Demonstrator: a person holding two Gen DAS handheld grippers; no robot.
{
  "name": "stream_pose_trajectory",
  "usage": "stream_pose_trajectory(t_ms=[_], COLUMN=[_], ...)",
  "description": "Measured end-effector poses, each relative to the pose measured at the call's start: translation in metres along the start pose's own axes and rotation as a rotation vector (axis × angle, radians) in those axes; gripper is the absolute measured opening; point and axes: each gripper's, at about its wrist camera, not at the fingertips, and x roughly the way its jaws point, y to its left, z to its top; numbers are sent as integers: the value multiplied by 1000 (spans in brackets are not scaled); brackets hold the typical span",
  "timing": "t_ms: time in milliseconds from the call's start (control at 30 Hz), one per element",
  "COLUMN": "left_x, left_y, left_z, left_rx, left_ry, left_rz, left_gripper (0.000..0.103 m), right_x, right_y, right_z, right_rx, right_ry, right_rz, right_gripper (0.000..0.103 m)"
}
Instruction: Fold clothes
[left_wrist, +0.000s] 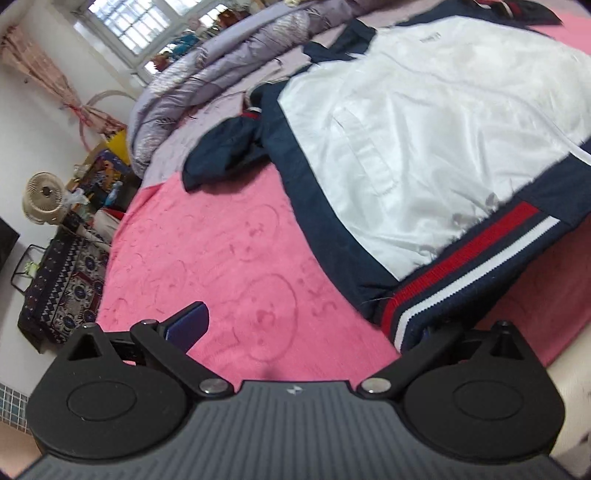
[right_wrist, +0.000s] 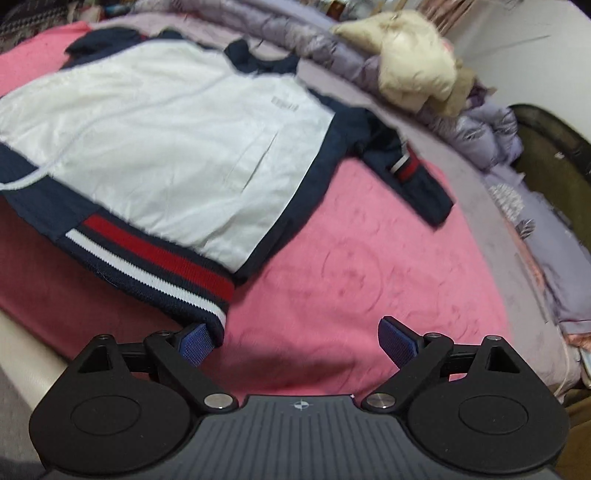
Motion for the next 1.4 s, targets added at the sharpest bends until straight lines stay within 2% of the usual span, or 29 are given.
stream_pose_trajectory(t_ms=[167,300,400,500,600,633,700,733,767,800,867,967,1033,1167,1267,1333,1367,1400], left_x=[-10,-26,-26,-19,-21,-23,-27,-30,-32,-34,-37,-41,-36,-6,24,49,59,58], left_y=[-5,3,1,1,16,23,40,49,58,67,82,90,79,31,-7,-27,-34,-28], left_z=[-1,-5,-5,-1,-2,-4,-10,-12,-14,-15,-9,18,43,85,97,90,85,76], left_rx=[117,180,193,161,73,42,-27,-63,-100,-136,-203,-255,-256,-259,-260,-247,-248,-280], left_ry=[-56,-81,-83,-57,-26,-13,8,14,19,22,2,-92,-151,-152,-85,25,67,56], left_rz=[13,-127,-191,-190,-232,-250,-274,-282,-289,-298,-324,-364,-377,-398,-407,-348,-328,-347], left_gripper=[103,103,103,103,103,103,103,103,103,103,103,103,103,103,103,103,103,103], right_x=[12,-19,-34,-17,6,18,50,58,63,67,72,67,61,42,34,29,26,24], right_y=[9,-18,-31,-3,29,43,73,82,86,91,95,89,87,84,72,64,60,56], right_z=[-19,-13,21,69,118,129,144,144,141,138,133,130,128,117,101,86,79,71], right_rx=[-122,-63,48,65,69,64,45,45,51,56,67,60,44,11,4,-34,-53,-71], right_ry=[65,-19,-158,-246,-326,-306,-206,-186,-184,-182,-171,-138,-122,-104,-72,-46,-33,-19], right_rz=[-9,164,323,396,458,471,487,490,491,491,498,520,523,500,477,456,445,435], right_gripper=[86,86,87,88,87,86,84,86,92,93,93,93,93,94,96,96,100,100])
